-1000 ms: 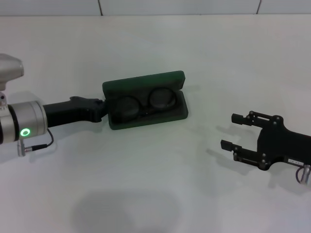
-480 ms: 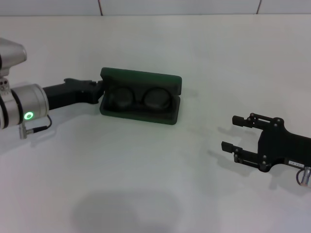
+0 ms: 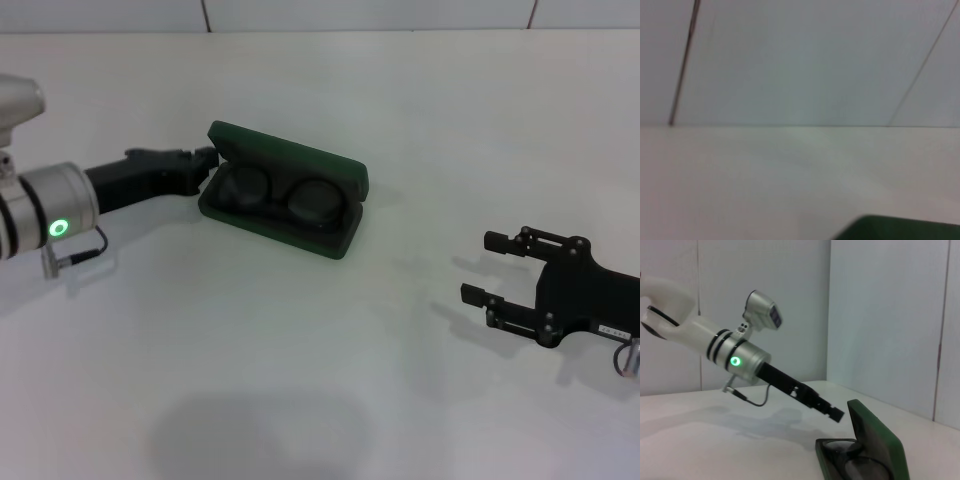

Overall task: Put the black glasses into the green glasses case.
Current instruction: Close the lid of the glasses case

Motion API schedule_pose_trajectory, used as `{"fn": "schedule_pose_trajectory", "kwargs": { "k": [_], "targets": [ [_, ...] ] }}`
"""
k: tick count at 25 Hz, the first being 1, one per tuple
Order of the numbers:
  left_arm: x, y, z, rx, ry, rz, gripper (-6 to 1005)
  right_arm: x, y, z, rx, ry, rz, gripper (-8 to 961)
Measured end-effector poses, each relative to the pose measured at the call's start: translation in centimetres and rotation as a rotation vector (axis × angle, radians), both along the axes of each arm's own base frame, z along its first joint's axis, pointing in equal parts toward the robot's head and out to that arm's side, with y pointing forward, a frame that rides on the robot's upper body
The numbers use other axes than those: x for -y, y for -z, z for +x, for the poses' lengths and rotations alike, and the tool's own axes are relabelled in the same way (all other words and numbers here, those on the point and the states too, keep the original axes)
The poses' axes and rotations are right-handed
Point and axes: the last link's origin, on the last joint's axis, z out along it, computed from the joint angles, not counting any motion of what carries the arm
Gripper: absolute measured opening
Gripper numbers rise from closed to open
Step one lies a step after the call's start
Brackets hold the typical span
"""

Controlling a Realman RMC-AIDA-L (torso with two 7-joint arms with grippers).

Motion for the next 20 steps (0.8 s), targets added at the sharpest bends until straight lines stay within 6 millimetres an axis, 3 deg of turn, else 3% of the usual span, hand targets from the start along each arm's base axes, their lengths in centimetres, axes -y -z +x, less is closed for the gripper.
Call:
{"fn": "schedule_pose_trajectory", "kwargs": {
  "k": [4,8,16,20],
  "targets": [
    [1.5,-0.6,0.4,0.119,-0.016,-0.09,13,0.0,-0.2,0.1,-0.003,0.008,0.008,700],
    [1.5,-1.4,2.3,0.168,0.006,-0.113,13,-0.2,-0.3,0.3,-0.005,0.023,0.014,706],
    [-1.9,-3.0,7.9,0.088,0.054,-0.092,14,-0.2,0.1,0.8,-0.004,0.056,-0.011,718],
    [-3.6,-2.3,11.0,-0.02,0.041,-0.067,14,-0.2,0.1,0.9,-0.008,0.072,-0.023,723]
  ]
}}
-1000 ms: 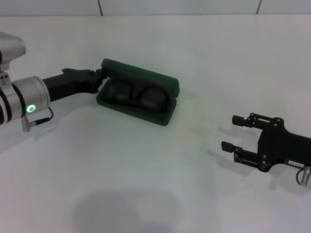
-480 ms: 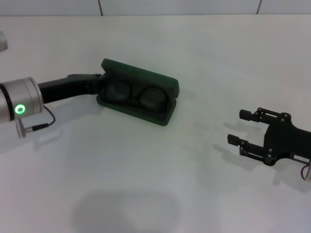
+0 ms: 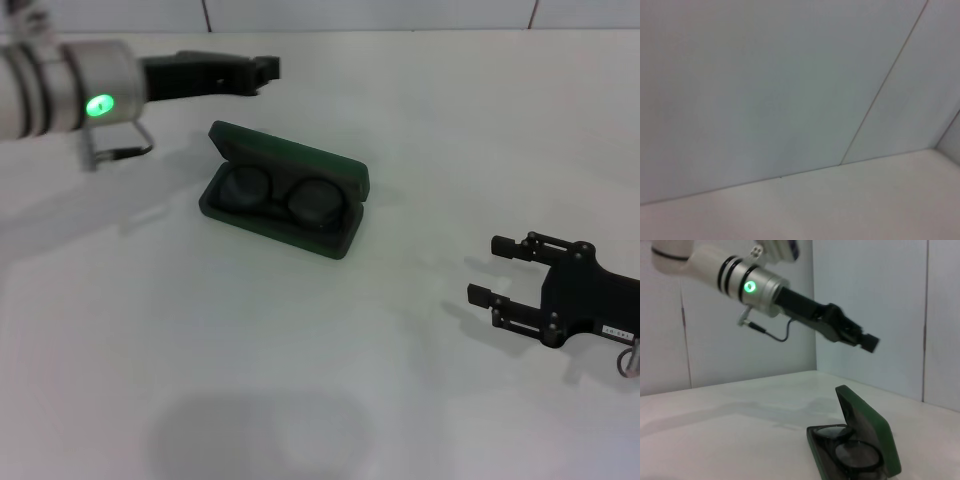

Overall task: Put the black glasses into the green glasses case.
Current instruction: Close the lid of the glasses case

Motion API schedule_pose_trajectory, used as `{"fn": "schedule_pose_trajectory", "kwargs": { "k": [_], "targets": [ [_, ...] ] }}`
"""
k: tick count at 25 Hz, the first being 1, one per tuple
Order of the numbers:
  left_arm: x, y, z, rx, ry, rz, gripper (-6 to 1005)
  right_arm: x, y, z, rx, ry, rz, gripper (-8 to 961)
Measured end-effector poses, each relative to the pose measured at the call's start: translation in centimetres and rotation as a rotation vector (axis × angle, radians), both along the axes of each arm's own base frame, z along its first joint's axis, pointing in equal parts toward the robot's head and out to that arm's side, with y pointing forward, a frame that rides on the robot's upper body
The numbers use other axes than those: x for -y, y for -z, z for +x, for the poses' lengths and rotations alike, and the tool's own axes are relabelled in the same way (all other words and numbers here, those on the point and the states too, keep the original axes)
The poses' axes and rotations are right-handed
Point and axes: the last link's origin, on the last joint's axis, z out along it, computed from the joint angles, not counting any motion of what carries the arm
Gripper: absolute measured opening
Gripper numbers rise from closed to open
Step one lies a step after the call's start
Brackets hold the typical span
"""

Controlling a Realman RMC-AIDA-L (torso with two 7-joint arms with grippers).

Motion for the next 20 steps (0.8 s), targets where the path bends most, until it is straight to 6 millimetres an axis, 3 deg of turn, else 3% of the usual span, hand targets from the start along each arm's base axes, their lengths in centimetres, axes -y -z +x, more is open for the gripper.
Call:
{"fn": "schedule_pose_trajectory", "kwargs": {
  "k": [4,10,20],
  "targets": [
    [-1.0,2.0,1.9,-0.098,-0.038,0.038,14,0.0,0.1,0.2,0.006,0.012,-0.002,729],
    [-1.1,5.1,2.0,-0.154,-0.084,0.029,14,-0.6,0.5,0.1,0.039,0.051,-0.093,738],
    [-0.5,6.4,1.5,-0.178,-0.085,0.015,15,-0.9,0.5,0.0,0.053,0.063,-0.127,753]
  ]
}}
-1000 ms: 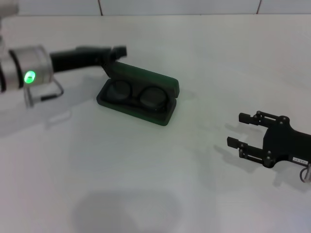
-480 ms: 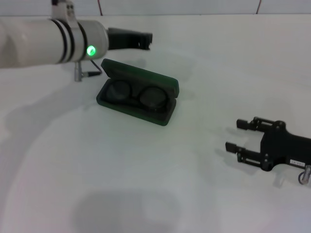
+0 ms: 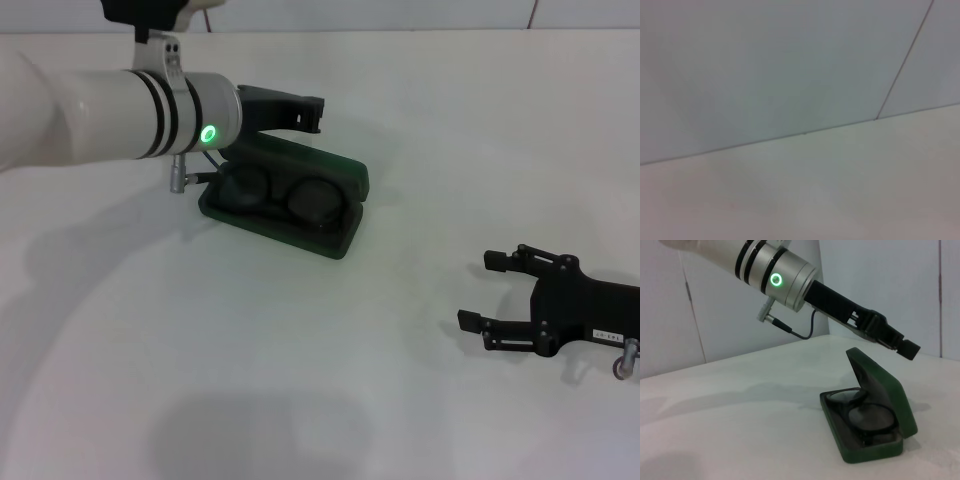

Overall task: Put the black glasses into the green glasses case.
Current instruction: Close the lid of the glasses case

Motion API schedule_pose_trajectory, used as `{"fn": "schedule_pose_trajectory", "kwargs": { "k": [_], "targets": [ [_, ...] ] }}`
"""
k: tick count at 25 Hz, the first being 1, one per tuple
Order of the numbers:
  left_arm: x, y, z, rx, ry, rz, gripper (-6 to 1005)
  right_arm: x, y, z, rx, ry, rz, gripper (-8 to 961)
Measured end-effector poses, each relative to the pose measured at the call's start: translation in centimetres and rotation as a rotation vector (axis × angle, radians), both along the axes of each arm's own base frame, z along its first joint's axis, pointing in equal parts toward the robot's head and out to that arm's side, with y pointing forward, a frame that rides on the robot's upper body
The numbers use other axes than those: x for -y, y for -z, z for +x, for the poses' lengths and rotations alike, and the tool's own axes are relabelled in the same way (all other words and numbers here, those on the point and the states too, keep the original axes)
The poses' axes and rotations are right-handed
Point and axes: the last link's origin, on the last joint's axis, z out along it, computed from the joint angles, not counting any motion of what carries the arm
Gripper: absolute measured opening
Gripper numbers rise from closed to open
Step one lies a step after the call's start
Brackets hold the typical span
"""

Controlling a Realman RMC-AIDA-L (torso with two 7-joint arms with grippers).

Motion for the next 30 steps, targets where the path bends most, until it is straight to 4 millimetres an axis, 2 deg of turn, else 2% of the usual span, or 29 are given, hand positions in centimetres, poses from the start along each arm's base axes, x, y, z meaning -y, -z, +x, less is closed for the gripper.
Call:
{"fn": "schedule_pose_trajectory", "kwargs": {
  "k": [1,4,16,23,30],
  "targets": [
    [0.0,0.1,-0.1,-0.002,-0.003,-0.003,15,0.0,0.0,0.0,0.0,0.002,-0.001,754],
    [0.2,0.2,-0.3,-0.007,-0.004,-0.005,15,0.1,0.0,0.1,0.0,0.003,-0.001,878],
    [0.6,0.0,-1.6,-0.01,-0.012,0.022,15,0.2,0.2,0.0,-0.003,0.004,-0.002,877],
    [-0.3,0.3,-1.0,0.004,-0.021,0.039,16,0.2,0.3,0.0,-0.004,0.006,-0.004,877],
    [-1.2,1.1,-2.5,-0.036,-0.064,0.069,16,0.3,0.3,0.1,-0.004,0.01,-0.004,876]
  ]
}}
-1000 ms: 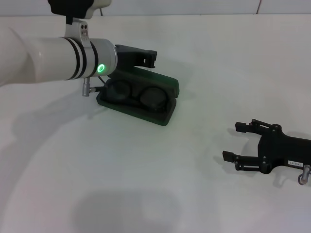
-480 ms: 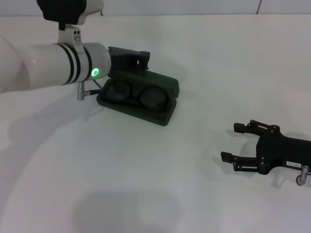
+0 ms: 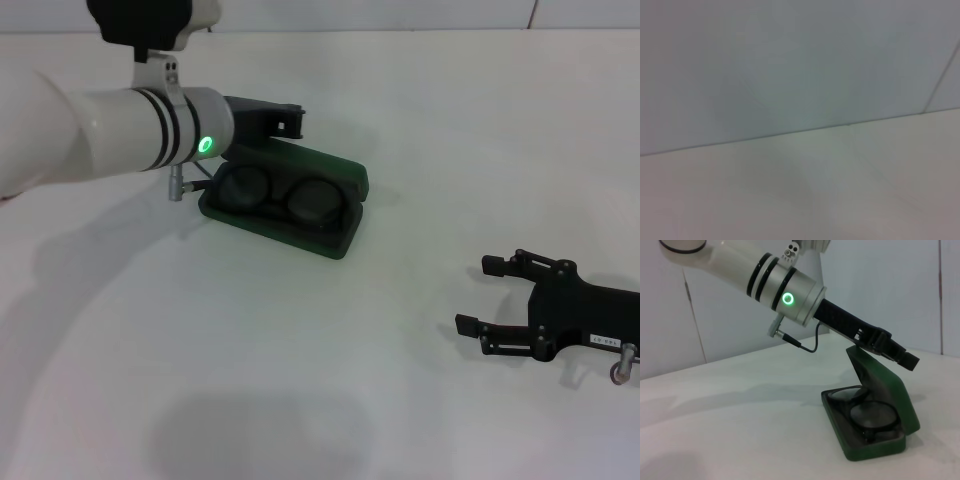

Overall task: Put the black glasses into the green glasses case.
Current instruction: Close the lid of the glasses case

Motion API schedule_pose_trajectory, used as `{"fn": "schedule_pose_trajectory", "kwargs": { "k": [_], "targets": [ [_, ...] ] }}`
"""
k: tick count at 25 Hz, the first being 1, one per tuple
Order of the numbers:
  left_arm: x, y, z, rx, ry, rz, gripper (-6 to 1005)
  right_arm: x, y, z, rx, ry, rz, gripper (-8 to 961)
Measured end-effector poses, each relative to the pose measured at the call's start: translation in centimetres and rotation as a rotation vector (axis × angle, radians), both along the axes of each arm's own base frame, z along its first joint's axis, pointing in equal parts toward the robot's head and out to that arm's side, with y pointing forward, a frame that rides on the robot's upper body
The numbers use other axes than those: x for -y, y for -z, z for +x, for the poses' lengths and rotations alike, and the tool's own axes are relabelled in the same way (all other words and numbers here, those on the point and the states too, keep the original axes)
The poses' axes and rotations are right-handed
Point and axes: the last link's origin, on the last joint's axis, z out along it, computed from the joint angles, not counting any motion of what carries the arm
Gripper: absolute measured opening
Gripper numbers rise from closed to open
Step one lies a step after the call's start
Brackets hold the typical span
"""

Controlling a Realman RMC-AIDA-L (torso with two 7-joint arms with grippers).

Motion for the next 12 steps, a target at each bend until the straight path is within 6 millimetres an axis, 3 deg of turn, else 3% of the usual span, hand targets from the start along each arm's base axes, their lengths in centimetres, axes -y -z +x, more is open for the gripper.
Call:
{"fn": "schedule_pose_trajectory", "kwargs": {
  "k": [12],
  "targets": [
    [0.67,0.49,-0.45,-0.038,0.029,-0.019,17,-0.14,-0.01,-0.13,0.0,-0.004,0.0,876]
  ]
}}
